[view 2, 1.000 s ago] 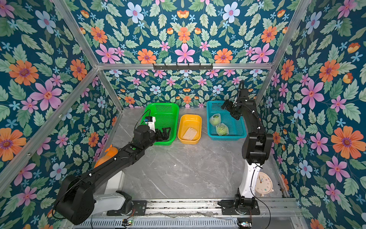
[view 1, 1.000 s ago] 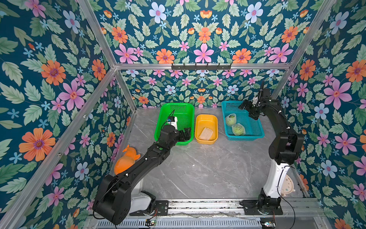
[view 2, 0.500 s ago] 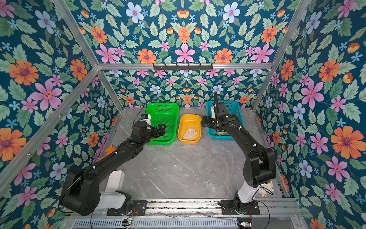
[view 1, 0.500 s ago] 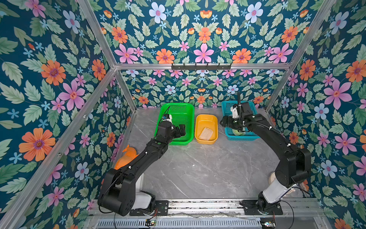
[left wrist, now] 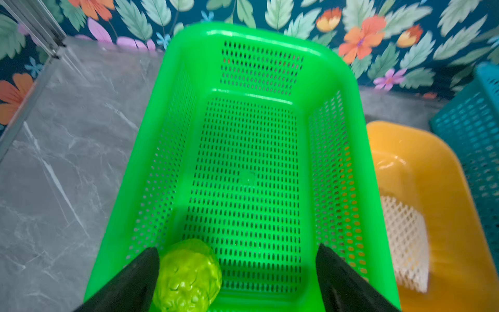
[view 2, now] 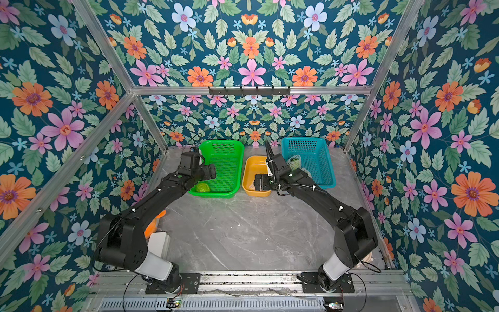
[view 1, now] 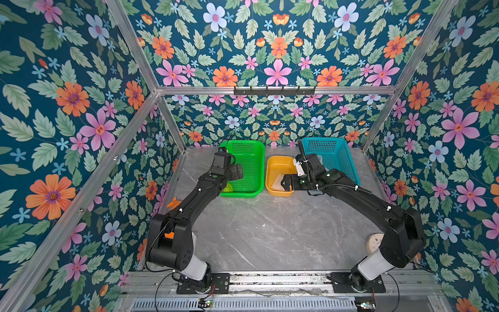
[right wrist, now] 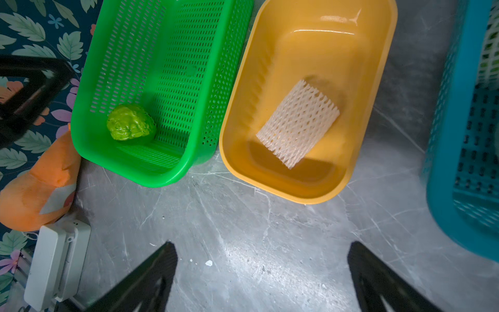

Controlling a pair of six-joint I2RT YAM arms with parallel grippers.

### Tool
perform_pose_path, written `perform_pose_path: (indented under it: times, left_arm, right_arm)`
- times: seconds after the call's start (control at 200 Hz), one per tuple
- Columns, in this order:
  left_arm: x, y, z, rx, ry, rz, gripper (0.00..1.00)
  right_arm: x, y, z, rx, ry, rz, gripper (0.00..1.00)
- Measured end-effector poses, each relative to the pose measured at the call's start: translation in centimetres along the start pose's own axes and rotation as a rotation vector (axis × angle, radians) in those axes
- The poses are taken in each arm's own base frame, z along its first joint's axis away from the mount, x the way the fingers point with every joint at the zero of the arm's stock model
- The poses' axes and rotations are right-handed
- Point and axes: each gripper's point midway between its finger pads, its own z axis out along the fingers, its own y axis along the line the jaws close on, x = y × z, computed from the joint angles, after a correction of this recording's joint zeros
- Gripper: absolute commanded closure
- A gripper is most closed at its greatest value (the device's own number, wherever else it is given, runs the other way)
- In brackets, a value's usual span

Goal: Sleeve custard apples in foam nets
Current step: Pick up the custard apple from the basket.

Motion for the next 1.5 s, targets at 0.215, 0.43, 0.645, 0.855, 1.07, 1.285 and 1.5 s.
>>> perform_pose_path:
  times: [0.215, 0.43, 0.645, 0.855, 1.07, 1.285, 1.5]
  left_arm:
    - [3.5, 0.9, 2.4, -0.060, 0.170, 0.029, 0.14]
    - [4.8, 2.1, 3.4, -0.139, 0.238, 0.046, 0.13]
    - [7.0, 3.5, 4.5, -0.211, 0.307, 0.071, 0.13]
    - [8.7, 3.6, 5.7, -0.214, 0.355, 0.072, 0.14]
    - [9.7, 2.3, 6.8, -0.146, 0.384, 0.040, 0.14]
    - [10.2, 1.8, 7.1, -0.118, 0.394, 0.025, 0.14]
    - [9.7, 0.7, 6.8, -0.096, 0.388, 0.027, 0.11]
  right_arm:
    - [0.0, -0.3, 0.2, 0.013, -0.012, -0.002, 0.01]
    - [0.3, -0.9, 0.5, 0.042, -0.010, -0.002, 0.01]
    - [0.5, -1.3, 1.0, 0.062, -0.004, -0.002, 0.01]
    - [0.4, -1.6, 1.0, 0.076, -0.009, -0.002, 0.01]
    - [0.3, -1.9, 1.0, 0.097, -0.016, -0.002, 0.01]
    - [0.1, -2.0, 0.7, 0.102, -0.025, -0.002, 0.01]
    - [0.0, -2.1, 0.7, 0.108, -0.029, -0.002, 0.01]
